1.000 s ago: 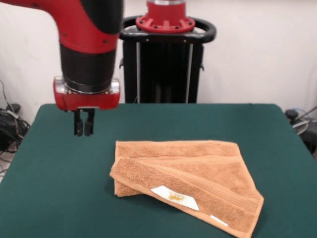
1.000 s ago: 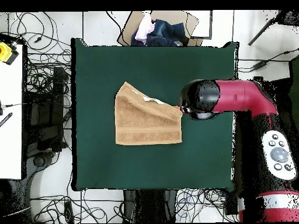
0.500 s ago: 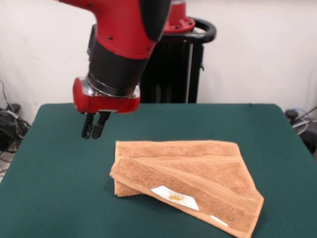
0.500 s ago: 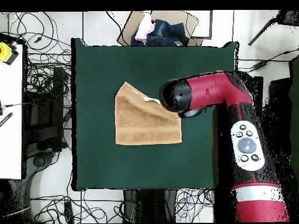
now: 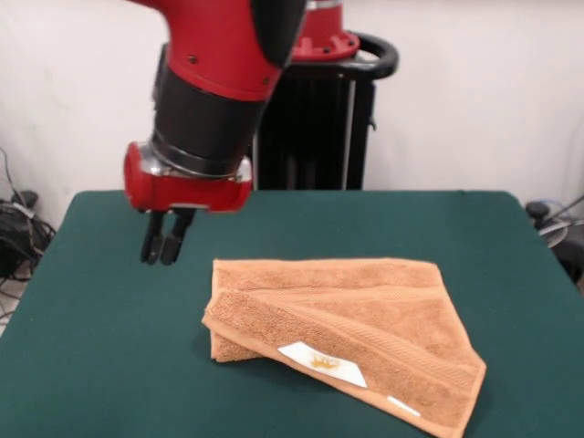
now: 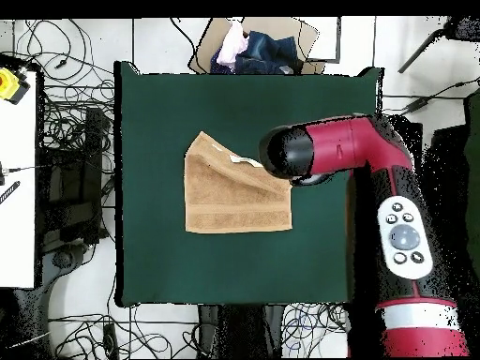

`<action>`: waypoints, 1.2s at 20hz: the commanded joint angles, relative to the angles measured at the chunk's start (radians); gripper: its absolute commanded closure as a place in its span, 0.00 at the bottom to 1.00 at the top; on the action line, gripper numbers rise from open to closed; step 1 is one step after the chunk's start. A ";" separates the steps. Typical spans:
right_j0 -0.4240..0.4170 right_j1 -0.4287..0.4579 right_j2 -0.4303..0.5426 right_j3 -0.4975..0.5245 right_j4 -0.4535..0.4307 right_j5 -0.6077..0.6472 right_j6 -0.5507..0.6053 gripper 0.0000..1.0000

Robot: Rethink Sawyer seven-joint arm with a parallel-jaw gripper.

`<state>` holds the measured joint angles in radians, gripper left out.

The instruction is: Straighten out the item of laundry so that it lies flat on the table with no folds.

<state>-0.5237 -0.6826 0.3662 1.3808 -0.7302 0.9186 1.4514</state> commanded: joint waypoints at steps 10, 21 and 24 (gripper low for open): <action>0.039 0.080 -0.144 0.109 -0.141 -0.445 0.183 1.00; 0.179 0.069 -0.282 0.062 -0.109 -0.382 0.206 1.00; 0.110 0.019 -0.188 0.154 0.053 -0.290 0.111 1.00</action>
<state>-0.3922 -0.6196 0.1463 1.4234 -0.7811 0.5148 1.4516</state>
